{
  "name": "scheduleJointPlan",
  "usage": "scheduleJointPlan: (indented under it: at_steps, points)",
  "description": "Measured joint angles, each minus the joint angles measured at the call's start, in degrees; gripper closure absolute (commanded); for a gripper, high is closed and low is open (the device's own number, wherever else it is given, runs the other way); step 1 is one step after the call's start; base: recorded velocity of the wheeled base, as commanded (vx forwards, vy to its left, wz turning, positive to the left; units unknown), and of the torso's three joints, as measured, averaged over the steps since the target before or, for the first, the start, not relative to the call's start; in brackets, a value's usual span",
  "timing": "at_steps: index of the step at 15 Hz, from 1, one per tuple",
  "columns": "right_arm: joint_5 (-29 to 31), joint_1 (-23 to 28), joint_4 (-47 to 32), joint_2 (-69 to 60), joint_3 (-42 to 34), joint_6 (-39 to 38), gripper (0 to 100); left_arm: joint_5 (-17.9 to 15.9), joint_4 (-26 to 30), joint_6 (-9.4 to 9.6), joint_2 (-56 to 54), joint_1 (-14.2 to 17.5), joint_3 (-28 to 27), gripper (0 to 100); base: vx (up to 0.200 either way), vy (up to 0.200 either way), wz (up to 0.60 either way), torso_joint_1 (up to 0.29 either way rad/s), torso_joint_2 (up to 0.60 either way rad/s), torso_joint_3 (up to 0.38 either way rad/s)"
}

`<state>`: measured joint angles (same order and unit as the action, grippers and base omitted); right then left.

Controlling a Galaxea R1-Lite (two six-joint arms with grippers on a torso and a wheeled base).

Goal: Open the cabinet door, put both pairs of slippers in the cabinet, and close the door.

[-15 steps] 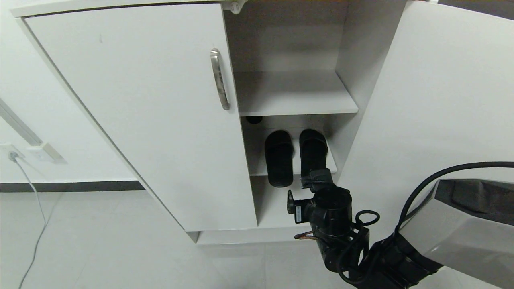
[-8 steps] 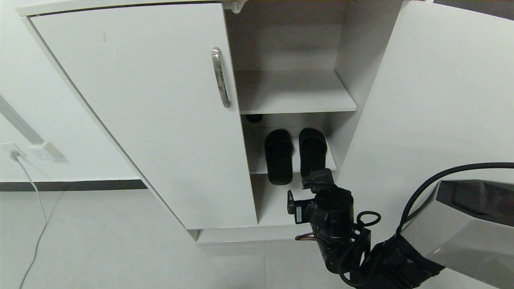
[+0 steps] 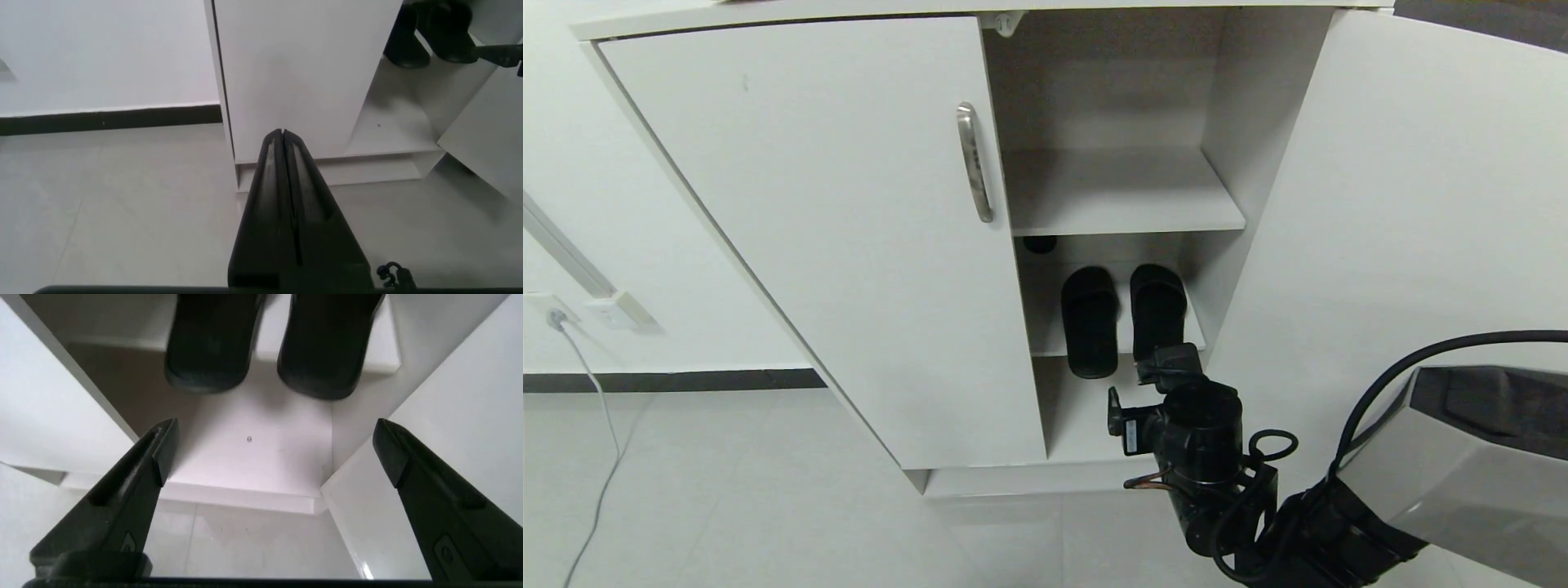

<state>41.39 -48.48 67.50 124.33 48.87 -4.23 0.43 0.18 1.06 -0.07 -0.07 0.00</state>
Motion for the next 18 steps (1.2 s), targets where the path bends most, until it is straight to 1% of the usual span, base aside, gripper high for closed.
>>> scheduleJointPlan:
  at_steps: [9, 17, 18]
  points:
    - [0.66, -0.02, 0.76, -0.02, -0.52, 0.11, 0, 0.00, 0.00, -0.02, 0.00, -0.02, 0.00, 100, 0.000, 0.000, 0.00, 0.001, 0.00, 0.184]
    - [0.79, -0.80, 1.41, -0.16, -1.06, 0.46, 0, 0.01, -0.02, 0.00, 0.00, -0.02, 0.00, 100, 0.000, 0.000, 0.00, 0.000, 0.00, 0.008]
    - [0.79, -0.77, 1.55, -0.21, -1.06, 0.44, 0, 0.06, -0.02, -0.05, 0.00, -0.02, 0.00, 100, 0.000, 0.200, 0.00, -0.002, 0.01, 0.002]
